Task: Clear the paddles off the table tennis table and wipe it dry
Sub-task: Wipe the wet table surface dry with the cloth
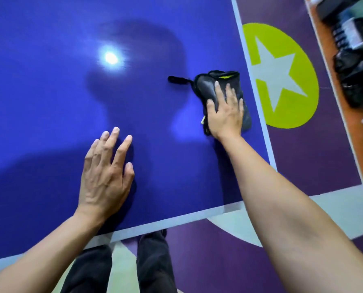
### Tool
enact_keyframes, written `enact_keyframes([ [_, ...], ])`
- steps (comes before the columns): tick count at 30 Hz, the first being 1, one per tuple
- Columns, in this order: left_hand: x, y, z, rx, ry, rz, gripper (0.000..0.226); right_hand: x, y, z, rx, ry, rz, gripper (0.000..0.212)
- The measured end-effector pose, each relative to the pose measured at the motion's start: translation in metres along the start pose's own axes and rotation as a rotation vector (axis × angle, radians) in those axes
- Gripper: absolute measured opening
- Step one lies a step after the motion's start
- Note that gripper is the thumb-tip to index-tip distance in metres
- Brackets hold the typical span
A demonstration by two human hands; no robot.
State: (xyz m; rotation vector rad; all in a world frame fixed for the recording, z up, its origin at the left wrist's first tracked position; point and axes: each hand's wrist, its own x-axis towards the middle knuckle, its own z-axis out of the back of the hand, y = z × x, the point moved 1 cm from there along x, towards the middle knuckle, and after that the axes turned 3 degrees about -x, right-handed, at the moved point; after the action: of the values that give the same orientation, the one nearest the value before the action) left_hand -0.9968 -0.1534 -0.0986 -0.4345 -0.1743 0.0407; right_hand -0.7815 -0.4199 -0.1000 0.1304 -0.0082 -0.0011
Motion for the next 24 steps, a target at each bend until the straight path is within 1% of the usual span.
enact_keyframes([
  [2,0.004,-0.009,-0.007,0.015,0.016,0.008,0.057,0.012,-0.027,0.004,-0.013,0.001,-0.085,0.063],
  [3,0.005,-0.011,-0.009,0.032,0.022,0.012,0.057,0.016,-0.030,0.005,-0.017,-0.002,-0.109,0.063],
  [5,0.004,-0.012,-0.010,0.063,0.038,0.019,0.056,0.012,-0.018,0.004,-0.005,-0.010,-0.136,0.064],
  [6,0.003,-0.011,-0.010,0.068,0.041,0.025,0.056,0.005,-0.002,0.002,-0.005,-0.023,-0.117,0.065],
  [7,0.003,-0.012,-0.009,0.072,0.039,0.028,0.056,-0.007,0.018,0.000,-0.007,-0.041,-0.070,0.066],
  [9,0.004,-0.013,-0.008,0.085,0.036,0.033,0.056,-0.039,0.070,-0.008,0.020,-0.062,0.090,0.067],
  [11,0.005,-0.011,-0.007,0.089,0.035,0.035,0.057,-0.070,0.120,-0.014,0.015,-0.030,0.255,0.066],
  [12,0.004,-0.012,-0.008,0.096,0.035,0.034,0.057,-0.081,0.135,-0.018,0.010,-0.004,0.300,0.065],
  [14,0.004,-0.013,-0.009,0.102,0.035,0.027,0.057,-0.082,0.139,-0.019,0.012,0.036,0.357,0.064],
  [17,0.006,-0.009,-0.011,0.095,0.036,0.026,0.057,-0.069,0.111,-0.016,0.081,0.084,0.469,0.061],
  [18,0.006,-0.009,-0.013,0.097,0.041,0.029,0.057,-0.065,0.093,-0.012,0.116,0.100,0.470,0.061],
  [20,0.006,-0.008,-0.014,0.105,0.035,0.045,0.057,-0.050,0.045,-0.006,0.160,0.050,0.375,0.063],
  [22,0.007,-0.008,-0.014,0.100,0.031,0.052,0.057,-0.033,-0.022,0.001,0.139,-0.018,0.196,0.064],
  [24,0.008,-0.009,-0.014,0.092,0.035,0.054,0.057,-0.021,-0.085,0.009,0.091,-0.037,0.053,0.064],
])
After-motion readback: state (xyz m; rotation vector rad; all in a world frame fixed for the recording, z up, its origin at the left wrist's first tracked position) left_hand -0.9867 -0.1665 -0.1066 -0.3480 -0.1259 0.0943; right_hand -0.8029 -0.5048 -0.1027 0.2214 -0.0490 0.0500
